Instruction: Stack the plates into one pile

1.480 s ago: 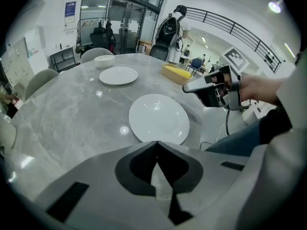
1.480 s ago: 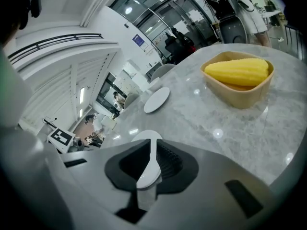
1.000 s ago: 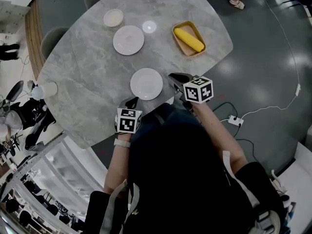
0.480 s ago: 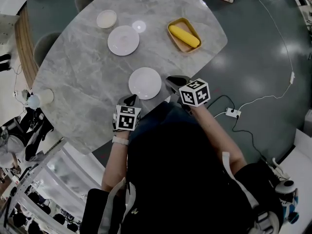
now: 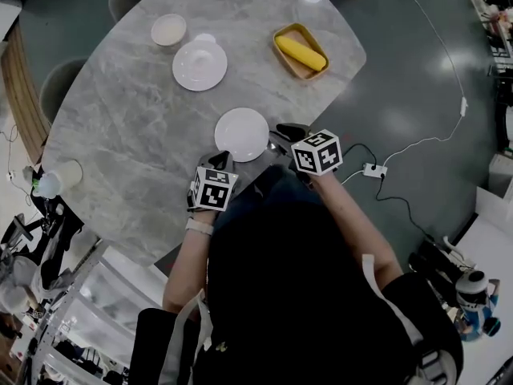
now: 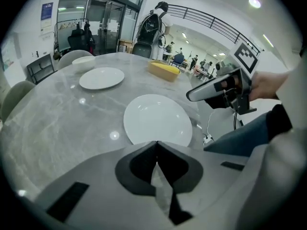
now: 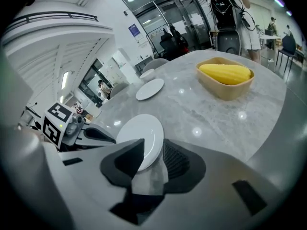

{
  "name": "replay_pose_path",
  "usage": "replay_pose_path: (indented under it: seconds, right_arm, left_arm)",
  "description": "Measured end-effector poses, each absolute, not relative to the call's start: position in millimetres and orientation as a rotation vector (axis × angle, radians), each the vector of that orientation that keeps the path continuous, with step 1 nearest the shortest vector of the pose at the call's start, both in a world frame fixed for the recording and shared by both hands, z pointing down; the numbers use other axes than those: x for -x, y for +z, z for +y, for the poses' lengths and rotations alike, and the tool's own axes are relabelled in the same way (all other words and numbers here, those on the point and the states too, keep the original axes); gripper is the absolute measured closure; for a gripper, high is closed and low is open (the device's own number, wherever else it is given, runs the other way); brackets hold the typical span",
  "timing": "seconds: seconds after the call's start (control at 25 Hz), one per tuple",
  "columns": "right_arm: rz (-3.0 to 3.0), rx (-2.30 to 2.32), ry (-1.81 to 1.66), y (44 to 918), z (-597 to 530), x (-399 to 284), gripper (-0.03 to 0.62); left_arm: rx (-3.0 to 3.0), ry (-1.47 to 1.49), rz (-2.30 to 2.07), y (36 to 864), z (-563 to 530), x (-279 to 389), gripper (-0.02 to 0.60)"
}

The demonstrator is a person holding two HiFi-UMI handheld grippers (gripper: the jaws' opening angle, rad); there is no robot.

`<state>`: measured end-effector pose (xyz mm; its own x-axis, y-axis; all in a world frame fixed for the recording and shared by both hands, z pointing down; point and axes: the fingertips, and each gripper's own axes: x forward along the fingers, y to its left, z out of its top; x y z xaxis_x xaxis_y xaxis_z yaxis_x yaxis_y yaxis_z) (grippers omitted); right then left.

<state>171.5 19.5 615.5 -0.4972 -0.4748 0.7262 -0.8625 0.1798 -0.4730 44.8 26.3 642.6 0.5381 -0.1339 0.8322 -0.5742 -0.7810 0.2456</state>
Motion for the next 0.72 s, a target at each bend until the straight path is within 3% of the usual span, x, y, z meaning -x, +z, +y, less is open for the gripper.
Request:
replay_pose_path:
  seconds: [0.72]
  right_arm:
    - [-1.889,-1.335,1.205,632,24,-152,0.408]
  left_arm:
    - [-2.343,1.039,-0.434,644,25,-51,0.572]
